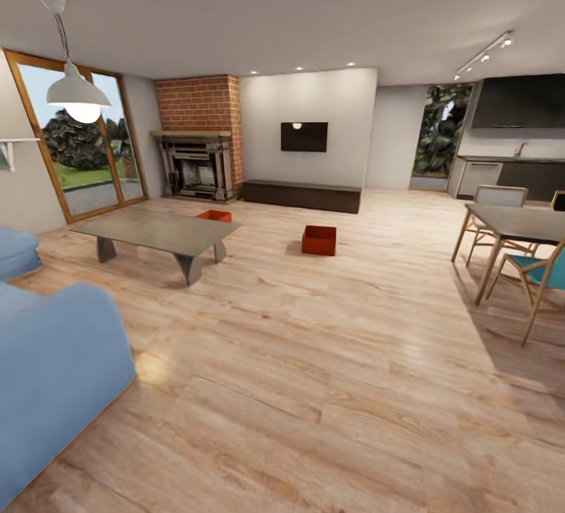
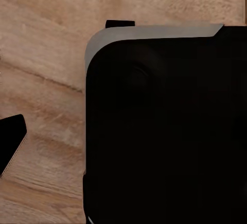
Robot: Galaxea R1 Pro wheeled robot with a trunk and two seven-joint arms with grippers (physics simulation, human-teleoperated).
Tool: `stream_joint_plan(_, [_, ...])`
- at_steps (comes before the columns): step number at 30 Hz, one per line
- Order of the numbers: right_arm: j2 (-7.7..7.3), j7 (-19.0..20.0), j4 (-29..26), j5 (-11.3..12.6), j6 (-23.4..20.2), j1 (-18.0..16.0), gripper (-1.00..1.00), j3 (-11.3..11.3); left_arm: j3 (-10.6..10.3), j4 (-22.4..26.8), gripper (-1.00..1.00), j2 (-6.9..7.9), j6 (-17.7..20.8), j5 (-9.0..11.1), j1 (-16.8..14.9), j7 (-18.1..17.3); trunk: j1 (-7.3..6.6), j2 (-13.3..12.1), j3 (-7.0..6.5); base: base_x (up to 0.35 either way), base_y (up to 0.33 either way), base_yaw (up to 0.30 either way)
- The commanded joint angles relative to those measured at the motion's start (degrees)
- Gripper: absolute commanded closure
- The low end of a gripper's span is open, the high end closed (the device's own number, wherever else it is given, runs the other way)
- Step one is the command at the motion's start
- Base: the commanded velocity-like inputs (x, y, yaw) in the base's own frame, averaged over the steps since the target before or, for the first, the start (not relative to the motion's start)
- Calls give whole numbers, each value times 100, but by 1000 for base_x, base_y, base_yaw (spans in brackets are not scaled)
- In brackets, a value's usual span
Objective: Move the two storage containers from the living room to the garage. In the garage, place one container on the floor and stack the other container on top of it (either order is fine).
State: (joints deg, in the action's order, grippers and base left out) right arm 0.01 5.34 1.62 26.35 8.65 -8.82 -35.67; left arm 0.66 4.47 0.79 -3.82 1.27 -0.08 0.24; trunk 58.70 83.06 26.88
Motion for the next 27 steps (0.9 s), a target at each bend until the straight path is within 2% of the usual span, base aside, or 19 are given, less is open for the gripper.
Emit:
stream_joint_plan(1, [-1,38,18,61,31,-6,-100,-37,4,1,-100,0,-14,13,-1,2,3,2,5,322,0,0])
stream_joint_plan(20, [16,38,16,56,47,-6,-100,-37,4,1,-100,0,-14,13,-1,2,3,2,5,322,0,-2])
stream_joint_plan(27, [17,38,16,54,49,-6,-100,-37,4,0,-100,0,-14,13,-1,2,3,2,5,322,0,-207])
